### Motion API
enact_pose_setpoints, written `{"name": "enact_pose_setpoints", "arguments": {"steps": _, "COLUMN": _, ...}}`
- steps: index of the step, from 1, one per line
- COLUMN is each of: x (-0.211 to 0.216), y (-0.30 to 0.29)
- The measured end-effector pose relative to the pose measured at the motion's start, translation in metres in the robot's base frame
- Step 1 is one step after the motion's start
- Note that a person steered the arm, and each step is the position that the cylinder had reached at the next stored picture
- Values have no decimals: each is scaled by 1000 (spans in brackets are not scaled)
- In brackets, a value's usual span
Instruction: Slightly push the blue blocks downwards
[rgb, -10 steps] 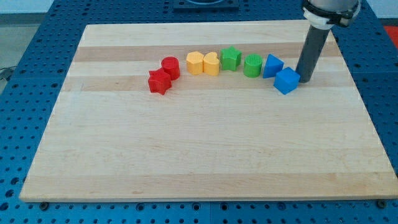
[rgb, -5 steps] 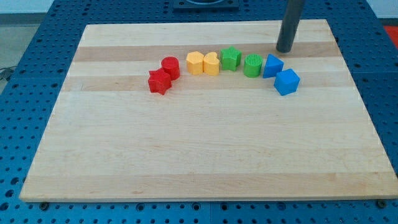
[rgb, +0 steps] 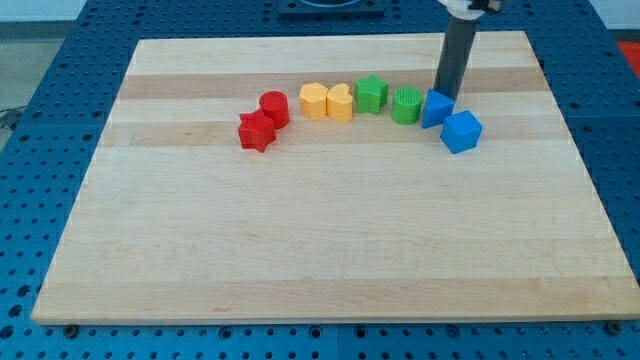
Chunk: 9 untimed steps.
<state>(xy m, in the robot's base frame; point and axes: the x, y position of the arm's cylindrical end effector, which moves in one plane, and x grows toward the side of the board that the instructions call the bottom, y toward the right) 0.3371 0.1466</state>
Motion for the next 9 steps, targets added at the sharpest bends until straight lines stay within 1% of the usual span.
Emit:
{"name": "enact_pose_setpoints", "arguments": {"steps": 2, "x": 6, "y": -2}}
{"name": "enact_pose_setpoints", "arguments": {"steps": 3, "x": -10, "y": 39}}
{"name": "enact_pose_setpoints", "arguments": {"steps": 4, "x": -11, "y": 59}}
{"name": "enact_pose_setpoints", "arguments": {"steps": 6, "x": 49, "y": 30}}
{"name": "enact_pose_setpoints", "arguments": {"steps": 8, "x": 69, "y": 28}}
{"name": "enact_pose_setpoints", "arguments": {"steps": 9, "x": 39, "y": 32}}
